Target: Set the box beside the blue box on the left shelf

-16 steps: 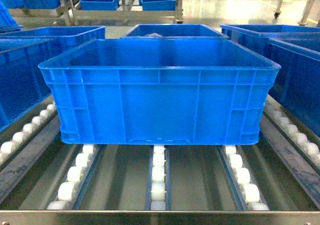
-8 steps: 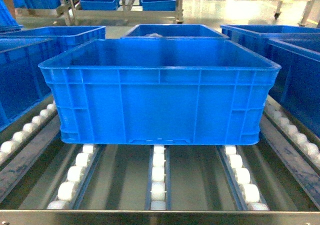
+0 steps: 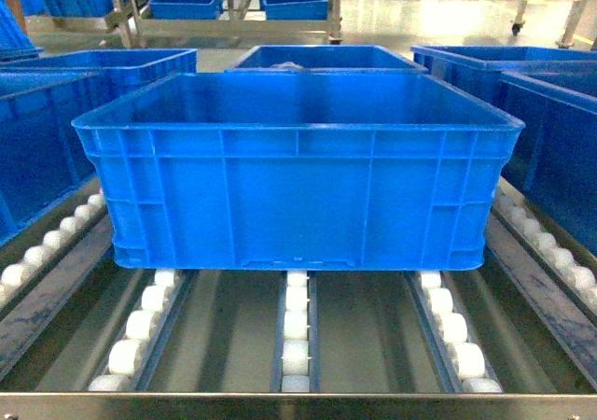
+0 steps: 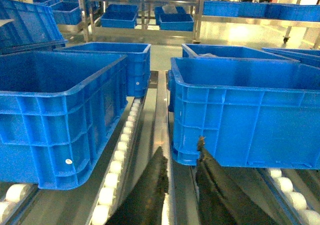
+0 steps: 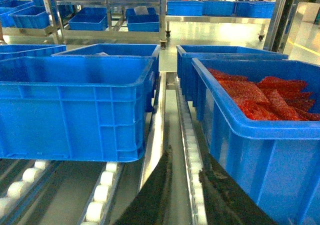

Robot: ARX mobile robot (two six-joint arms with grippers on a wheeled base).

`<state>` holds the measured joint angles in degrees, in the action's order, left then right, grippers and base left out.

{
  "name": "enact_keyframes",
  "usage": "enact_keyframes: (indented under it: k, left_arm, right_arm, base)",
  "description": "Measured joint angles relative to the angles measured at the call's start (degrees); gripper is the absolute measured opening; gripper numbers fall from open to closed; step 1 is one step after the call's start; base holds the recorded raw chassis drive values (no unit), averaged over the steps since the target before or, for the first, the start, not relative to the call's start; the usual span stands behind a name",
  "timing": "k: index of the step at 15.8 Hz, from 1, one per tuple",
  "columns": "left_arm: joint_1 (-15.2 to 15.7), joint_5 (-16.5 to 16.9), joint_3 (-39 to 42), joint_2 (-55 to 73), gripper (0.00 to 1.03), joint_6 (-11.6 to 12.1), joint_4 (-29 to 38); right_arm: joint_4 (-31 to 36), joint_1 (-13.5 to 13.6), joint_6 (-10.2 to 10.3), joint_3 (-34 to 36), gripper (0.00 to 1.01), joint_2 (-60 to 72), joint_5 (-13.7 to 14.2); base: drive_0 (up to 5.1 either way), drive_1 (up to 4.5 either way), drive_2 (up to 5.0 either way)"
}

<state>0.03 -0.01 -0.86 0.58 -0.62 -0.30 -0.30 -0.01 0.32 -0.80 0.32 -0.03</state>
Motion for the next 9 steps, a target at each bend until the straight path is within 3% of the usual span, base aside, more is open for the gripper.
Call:
enact_keyframes:
  k: [2, 3, 4, 9]
  left_arm:
    - [0.0, -0.02, 0.0, 0.0, 0.39, 0.02, 0.0]
    - [0.0, 0.0, 0.0, 0.0, 0.56, 0.02, 0.0]
    - [0.0, 0.0, 0.0, 0.0, 0.96, 0.02, 0.0]
    - [0.0, 0.0, 0.0, 0.0, 0.98, 0.07, 0.0]
  right_arm:
    - [0.0, 0.0, 0.0, 0.0, 0.39, 0.0, 0.0]
    - [0.0, 0.0, 0.0, 0.0, 0.56, 0.0, 0.0]
    - [0.0, 0.0, 0.0, 0.0, 0.96, 0.0, 0.0]
    - [0.02, 0.0, 0.02, 0.0, 0.98, 0.0, 0.0]
  base:
    - [0.0, 0.0, 0.0]
    - [0.0, 0.0, 0.0]
    - [0.0, 0.0, 0.0]
    - [0.0, 0.0, 0.0]
